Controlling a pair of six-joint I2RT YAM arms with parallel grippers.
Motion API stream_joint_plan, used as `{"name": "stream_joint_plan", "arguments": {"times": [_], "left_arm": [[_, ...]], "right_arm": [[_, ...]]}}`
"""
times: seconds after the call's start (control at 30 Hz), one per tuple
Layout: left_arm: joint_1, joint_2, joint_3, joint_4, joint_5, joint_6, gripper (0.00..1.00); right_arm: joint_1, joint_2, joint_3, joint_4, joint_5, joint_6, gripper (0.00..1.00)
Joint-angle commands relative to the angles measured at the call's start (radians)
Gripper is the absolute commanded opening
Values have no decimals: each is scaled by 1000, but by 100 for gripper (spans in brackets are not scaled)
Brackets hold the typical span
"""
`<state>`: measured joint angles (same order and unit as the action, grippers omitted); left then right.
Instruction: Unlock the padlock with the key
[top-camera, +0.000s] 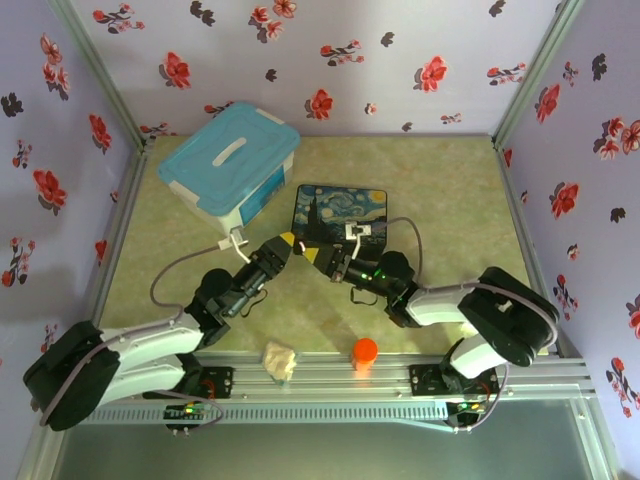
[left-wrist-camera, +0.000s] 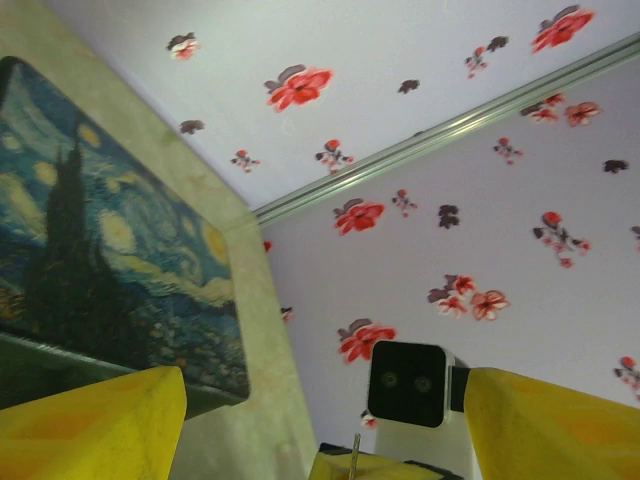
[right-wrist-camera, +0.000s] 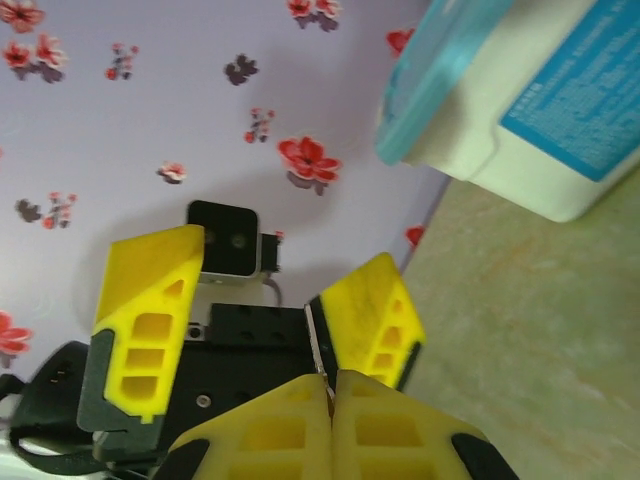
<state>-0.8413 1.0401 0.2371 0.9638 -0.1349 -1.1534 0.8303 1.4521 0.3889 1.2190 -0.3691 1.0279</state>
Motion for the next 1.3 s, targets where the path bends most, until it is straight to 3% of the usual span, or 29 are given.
{"name": "stream_joint_plan", "arguments": {"times": [0.0,0.1,0.2,0.47,0.73,0.9,1.1,1.27], "left_arm": [[5,-56,94,-281,-26,96,75],[0,-56,216,-588,-17,217,74],[-2,6,305,-744,17,321,73],[-39,266,419,-728,134,420,69],[-107,557,555,-746,76,491,66],[-141,608,582,-736,-23,512,64],[-144,718,633,-712,-2,519,63],[-144,753,644,-707,-41,504,56]], "right_arm": [[-13,-104,5,-263,13,-95,0],[-21,-233,53,-670,85,-211,0],[-51,-330,84,-925,125,-298,0],[-147,-486,74,-1195,140,-369,0],[-154,-559,29,-1260,188,-392,0],[-154,-601,-6,-1262,199,-387,0],[-154,-602,-13,-1260,197,-396,0],[-154,-610,-19,-1257,191,-399,0]]}}
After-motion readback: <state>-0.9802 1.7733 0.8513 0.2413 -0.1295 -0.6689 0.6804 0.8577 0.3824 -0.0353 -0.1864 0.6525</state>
